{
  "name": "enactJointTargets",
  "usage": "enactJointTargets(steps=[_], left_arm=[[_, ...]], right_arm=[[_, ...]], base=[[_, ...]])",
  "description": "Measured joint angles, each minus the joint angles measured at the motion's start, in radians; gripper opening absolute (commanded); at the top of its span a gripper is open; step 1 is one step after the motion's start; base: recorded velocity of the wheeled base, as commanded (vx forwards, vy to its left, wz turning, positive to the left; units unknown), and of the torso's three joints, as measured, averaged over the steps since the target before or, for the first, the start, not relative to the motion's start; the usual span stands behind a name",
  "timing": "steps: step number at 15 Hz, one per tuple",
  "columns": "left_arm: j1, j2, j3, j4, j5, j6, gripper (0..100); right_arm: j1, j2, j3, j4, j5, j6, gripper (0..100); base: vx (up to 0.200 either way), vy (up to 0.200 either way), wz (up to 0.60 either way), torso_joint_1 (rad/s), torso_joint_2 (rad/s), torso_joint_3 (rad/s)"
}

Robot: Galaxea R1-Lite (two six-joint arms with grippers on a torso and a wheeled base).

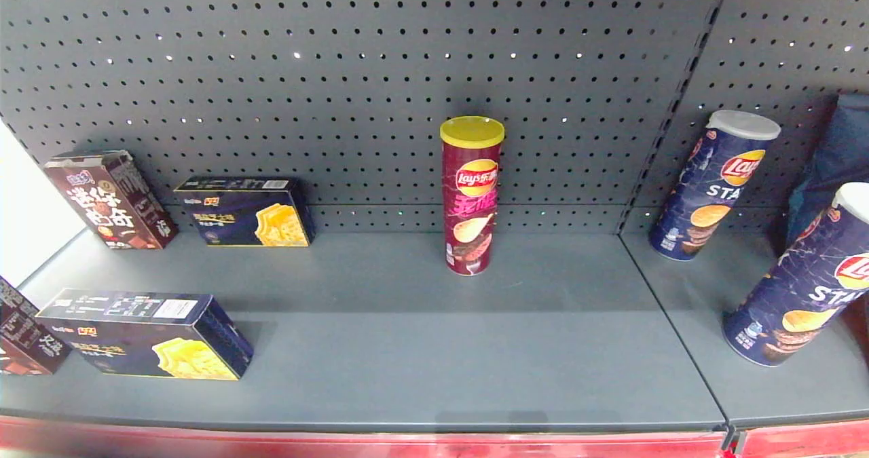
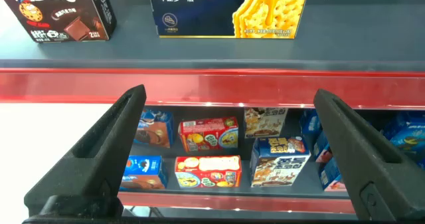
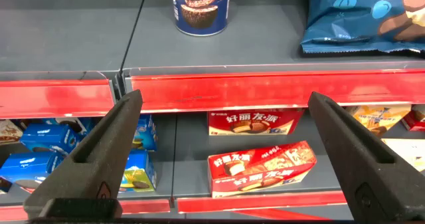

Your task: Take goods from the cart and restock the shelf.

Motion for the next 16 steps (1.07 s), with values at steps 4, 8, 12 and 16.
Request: enactJointTargets(steps=[4,8,12,16], left_arm=[[0.0,0.0,0.0,0.0,0.0,0.0,100],[0.0,0.0,0.0,0.0,0.0,0.0,100],[0.0,0.0,0.0,0.0,0.0,0.0,100],[0.0,0.0,0.0,0.001,0.0,0.0,100]], right_arm=[[0.0,0.0,0.0,0.0,0.0,0.0,100],[0.0,0.0,0.0,0.0,0.0,0.0,100],[0.0,0.0,0.0,0.0,0.0,0.001,100],[0.0,0.0,0.0,0.0,0.0,0.0,100]], base=[[0.0,0.0,0.0,0.0,0.0,0.0],[0.0,0.0,0.0,0.0,0.0,0.0],[0.0,0.0,0.3,0.001,0.0,-0.001],[0.0,0.0,0.6,0.002,0.01,0.004]])
